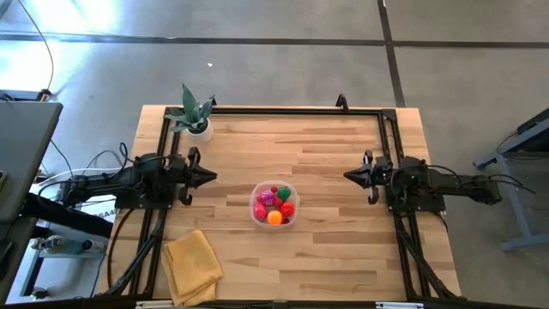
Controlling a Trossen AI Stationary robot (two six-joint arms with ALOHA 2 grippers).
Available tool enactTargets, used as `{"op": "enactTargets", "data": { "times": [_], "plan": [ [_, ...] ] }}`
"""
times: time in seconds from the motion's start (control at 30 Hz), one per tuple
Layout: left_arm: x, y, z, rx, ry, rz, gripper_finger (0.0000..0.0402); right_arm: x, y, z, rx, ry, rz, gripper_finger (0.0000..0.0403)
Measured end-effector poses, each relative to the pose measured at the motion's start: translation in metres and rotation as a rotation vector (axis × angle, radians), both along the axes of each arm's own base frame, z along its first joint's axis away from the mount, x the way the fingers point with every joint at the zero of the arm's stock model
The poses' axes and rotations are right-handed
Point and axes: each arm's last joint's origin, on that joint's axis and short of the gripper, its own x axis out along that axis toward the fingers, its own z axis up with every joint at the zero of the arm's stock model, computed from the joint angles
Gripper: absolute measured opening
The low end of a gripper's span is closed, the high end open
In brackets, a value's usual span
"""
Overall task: Pick and placing Produce into tupperware
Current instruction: Return to Home Position
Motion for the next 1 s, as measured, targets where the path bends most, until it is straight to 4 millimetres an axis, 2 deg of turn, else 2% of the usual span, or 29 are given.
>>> {"op": "enactTargets", "data": {
  "times": [1.0],
  "plan": [
    [0.0000, 0.0000, 0.0005, 0.002, -0.005, 0.003, 0.0026, -0.0001, -0.0012, -0.0007, 0.001, 0.009, -0.041, 0.0000]
  ]
}}
